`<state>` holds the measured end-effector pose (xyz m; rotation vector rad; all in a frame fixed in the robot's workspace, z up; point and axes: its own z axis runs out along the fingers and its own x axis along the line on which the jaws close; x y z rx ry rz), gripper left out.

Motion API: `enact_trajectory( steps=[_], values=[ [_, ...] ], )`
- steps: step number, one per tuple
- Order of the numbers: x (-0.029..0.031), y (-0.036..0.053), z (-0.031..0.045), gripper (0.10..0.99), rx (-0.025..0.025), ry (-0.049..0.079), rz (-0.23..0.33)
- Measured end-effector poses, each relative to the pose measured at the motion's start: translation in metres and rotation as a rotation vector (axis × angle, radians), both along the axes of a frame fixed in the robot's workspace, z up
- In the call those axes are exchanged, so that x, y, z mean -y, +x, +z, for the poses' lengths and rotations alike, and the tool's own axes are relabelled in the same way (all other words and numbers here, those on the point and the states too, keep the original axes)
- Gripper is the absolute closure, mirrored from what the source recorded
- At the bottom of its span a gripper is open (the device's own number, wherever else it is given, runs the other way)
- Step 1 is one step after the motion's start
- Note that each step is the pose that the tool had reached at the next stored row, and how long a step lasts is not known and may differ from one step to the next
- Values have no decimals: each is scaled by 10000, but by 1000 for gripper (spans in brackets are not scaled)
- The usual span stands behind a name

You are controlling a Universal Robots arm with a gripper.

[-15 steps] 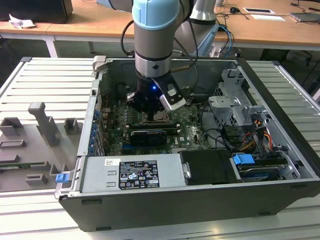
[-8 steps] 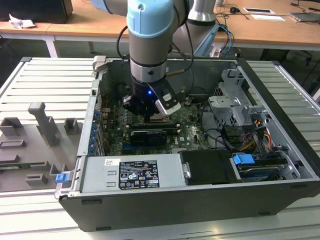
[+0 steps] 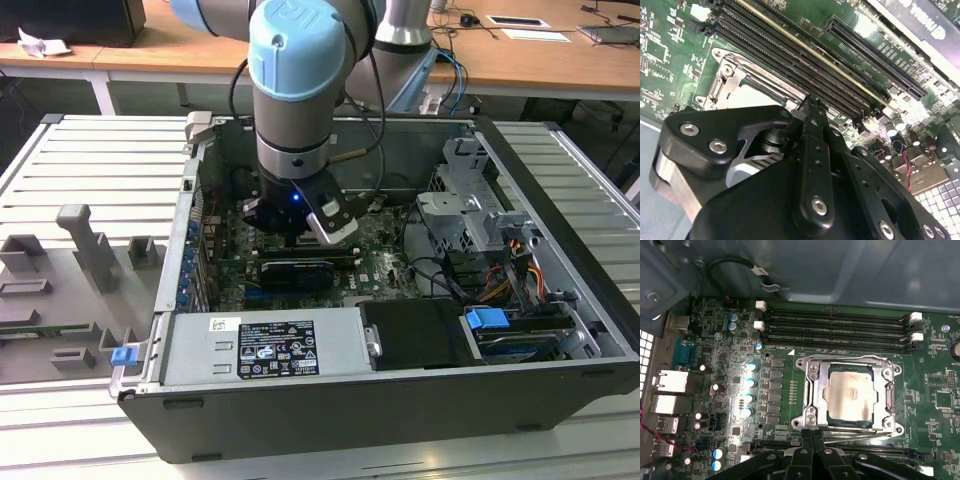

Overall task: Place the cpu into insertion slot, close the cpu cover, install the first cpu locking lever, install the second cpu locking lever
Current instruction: 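Install the second cpu locking lever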

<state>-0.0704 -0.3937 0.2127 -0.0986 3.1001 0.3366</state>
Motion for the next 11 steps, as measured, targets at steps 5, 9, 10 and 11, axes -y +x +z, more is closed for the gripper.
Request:
enact_trajectory(
  steps=[5,9,10,11],
  values=[
    [38,-46,-26,984,25,187,1],
    [60,-58,-89,984,35,448,2],
    [74,-61,-101,984,36,538,2],
    [83,-65,-115,984,37,625,0]
  ],
)
